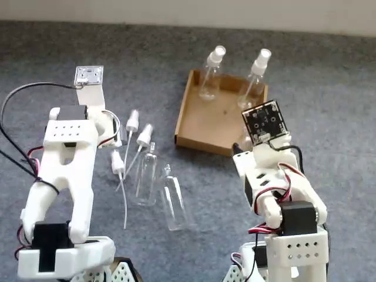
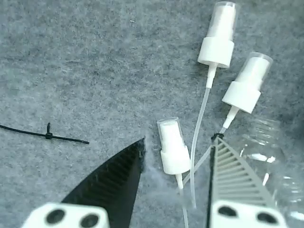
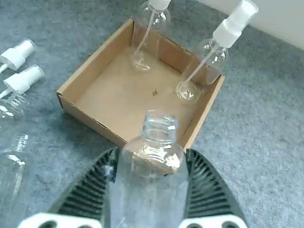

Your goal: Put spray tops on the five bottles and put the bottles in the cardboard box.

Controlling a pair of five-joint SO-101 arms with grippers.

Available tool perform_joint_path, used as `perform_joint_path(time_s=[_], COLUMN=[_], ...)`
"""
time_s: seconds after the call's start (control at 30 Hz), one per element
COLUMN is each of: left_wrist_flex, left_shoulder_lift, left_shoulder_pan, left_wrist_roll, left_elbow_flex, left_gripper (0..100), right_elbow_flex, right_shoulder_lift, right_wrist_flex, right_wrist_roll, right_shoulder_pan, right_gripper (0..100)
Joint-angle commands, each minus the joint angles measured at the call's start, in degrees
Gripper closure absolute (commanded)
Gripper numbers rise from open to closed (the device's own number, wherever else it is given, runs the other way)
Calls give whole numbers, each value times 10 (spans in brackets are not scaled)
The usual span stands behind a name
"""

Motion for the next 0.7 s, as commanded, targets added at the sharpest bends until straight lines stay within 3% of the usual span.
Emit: perform_joint_path(time_s=[0.0,0.13,0.67], left_wrist_flex=[-57,-111,-177], left_shoulder_lift=[16,19,22], left_shoulder_pan=[8,-2,-3], left_wrist_roll=[15,33,32], left_elbow_flex=[24,67,126], left_gripper=[788,826,832], right_elbow_flex=[1,16,17], right_shoulder_lift=[-9,-9,-9], right_wrist_flex=[12,28,27], right_wrist_roll=[-5,-9,-8], right_shoulder_pan=[-14,-15,-51], right_gripper=[973,973,973])
